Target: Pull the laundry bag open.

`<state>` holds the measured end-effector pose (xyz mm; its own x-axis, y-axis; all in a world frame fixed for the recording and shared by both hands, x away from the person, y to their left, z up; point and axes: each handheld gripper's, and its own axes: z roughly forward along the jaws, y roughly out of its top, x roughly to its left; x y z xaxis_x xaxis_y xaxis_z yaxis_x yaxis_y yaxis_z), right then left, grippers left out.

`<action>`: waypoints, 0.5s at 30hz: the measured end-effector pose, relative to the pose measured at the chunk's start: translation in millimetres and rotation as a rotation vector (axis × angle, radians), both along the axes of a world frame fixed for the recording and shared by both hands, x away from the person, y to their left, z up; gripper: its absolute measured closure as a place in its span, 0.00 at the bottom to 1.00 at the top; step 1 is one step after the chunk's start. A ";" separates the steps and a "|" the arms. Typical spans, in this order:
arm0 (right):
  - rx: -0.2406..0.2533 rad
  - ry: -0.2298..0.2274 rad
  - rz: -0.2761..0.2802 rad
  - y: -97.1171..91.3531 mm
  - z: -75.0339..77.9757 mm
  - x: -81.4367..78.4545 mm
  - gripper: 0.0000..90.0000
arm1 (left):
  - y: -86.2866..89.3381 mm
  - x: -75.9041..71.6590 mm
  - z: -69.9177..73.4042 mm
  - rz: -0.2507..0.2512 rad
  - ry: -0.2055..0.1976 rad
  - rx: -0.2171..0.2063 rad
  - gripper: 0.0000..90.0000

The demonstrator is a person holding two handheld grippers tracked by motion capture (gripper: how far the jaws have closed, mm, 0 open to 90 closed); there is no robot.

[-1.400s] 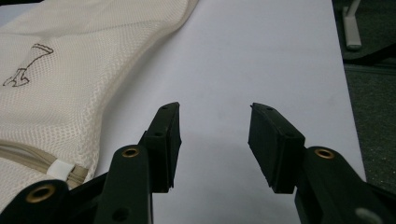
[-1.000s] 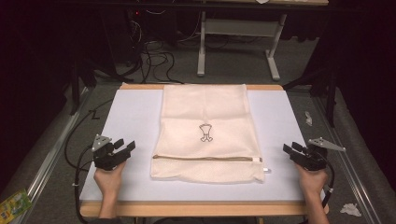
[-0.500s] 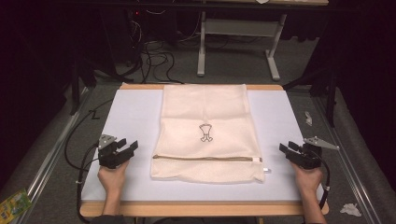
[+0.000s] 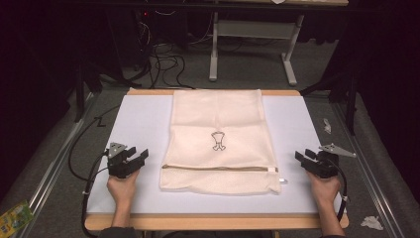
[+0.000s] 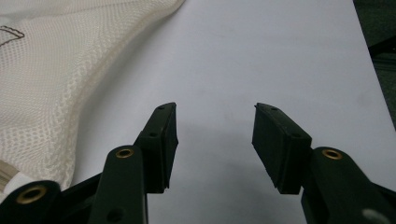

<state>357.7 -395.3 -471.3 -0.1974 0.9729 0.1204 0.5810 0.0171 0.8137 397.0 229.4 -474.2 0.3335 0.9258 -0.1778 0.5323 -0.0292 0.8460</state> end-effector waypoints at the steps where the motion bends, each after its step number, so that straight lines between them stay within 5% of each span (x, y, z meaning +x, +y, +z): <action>1: -0.006 -0.004 0.003 -0.5 -0.1 0.8 0.56 | -0.5 0.4 -0.5 0.000 0.002 0.000 0.50; 15: 0.034 0.004 0.006 -3.6 -3.6 1.2 0.54 | -6.0 3.2 -7.1 -0.004 0.009 0.009 0.50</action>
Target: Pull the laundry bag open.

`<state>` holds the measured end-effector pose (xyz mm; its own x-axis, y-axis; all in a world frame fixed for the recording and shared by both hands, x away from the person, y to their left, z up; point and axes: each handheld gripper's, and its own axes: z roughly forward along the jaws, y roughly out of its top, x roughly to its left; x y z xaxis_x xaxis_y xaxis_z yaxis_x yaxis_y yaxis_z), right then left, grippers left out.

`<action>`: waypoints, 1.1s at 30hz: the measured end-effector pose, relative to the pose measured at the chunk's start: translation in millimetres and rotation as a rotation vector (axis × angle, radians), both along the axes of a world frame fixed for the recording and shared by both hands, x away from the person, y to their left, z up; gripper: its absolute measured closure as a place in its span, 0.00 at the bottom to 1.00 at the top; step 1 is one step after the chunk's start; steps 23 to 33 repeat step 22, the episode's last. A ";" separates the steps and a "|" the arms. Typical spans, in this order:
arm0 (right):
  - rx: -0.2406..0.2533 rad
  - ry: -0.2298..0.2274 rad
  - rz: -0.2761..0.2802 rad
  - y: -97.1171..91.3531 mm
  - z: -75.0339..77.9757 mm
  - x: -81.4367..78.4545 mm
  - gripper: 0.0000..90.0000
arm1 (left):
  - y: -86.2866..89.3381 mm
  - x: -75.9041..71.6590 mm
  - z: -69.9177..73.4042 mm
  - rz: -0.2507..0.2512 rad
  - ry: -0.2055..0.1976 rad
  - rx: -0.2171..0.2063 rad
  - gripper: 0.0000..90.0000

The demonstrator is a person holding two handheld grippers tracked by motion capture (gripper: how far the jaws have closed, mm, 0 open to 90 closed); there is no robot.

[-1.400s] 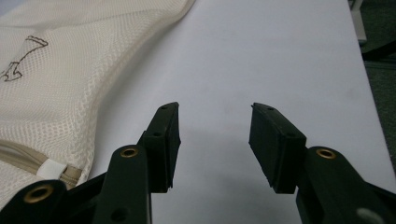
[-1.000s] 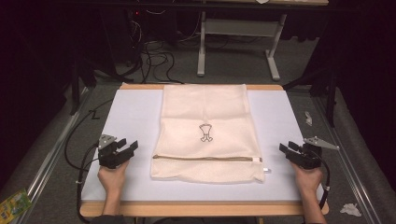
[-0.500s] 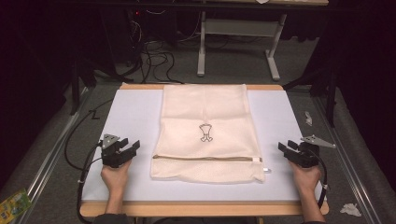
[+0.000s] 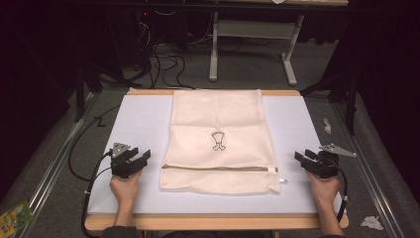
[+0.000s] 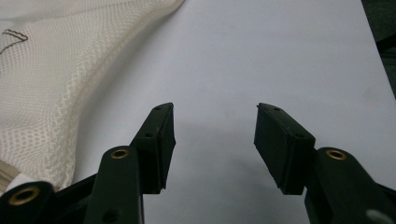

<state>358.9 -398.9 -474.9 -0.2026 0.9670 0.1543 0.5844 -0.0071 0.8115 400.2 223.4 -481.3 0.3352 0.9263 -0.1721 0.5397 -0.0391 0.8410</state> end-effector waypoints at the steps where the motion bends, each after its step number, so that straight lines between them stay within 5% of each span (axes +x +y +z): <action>1: 0.014 0.001 -0.003 -0.6 -0.1 -0.5 0.53 | -0.4 0.4 -0.8 0.000 0.000 0.002 0.50; 12: -0.017 -0.014 0.002 2.5 -0.4 -2.2 0.50 | -2.3 -1.9 -2.2 -0.007 -0.017 0.024 0.47; 21: -0.092 -0.014 0.022 10.6 -0.4 -3.2 0.50 | -3.3 -2.9 -2.4 -0.018 -0.027 0.029 0.46; 33: -0.092 -0.012 0.021 11.0 -0.4 -2.9 0.50 | -3.3 -2.9 -2.4 -0.018 -0.027 0.029 0.46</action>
